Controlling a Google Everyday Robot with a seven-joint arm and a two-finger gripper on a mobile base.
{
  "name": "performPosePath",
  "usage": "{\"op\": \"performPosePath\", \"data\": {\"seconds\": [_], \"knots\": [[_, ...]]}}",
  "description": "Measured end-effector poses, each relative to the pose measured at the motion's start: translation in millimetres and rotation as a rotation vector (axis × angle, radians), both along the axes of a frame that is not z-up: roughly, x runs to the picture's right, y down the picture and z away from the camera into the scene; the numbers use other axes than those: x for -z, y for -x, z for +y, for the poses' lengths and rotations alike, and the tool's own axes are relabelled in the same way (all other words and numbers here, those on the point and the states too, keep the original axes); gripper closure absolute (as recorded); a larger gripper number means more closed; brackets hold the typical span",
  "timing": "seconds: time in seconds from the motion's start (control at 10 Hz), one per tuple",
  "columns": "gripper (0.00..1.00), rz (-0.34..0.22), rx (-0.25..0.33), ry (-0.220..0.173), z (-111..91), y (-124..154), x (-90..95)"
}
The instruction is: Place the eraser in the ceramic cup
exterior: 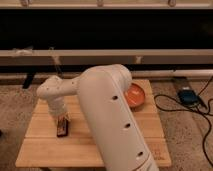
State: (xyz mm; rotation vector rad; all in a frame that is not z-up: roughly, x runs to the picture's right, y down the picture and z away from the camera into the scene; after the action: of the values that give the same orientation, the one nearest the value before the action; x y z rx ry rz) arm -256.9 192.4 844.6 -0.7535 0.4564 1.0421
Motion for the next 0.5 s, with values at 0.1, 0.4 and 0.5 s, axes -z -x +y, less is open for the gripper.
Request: {"op": "performPosePath", "data": {"seconds": [0.1,0.4,0.5], "knots": [[0.75,-0.003,0.004,-0.002,0.0,-0.9,1.0],[0.99,-0.052,0.01,-0.016,-3.2,-0.3,15.6],[1.0,-0.085,0.007,-0.029,-8.7,-2.1,28.1]]}}
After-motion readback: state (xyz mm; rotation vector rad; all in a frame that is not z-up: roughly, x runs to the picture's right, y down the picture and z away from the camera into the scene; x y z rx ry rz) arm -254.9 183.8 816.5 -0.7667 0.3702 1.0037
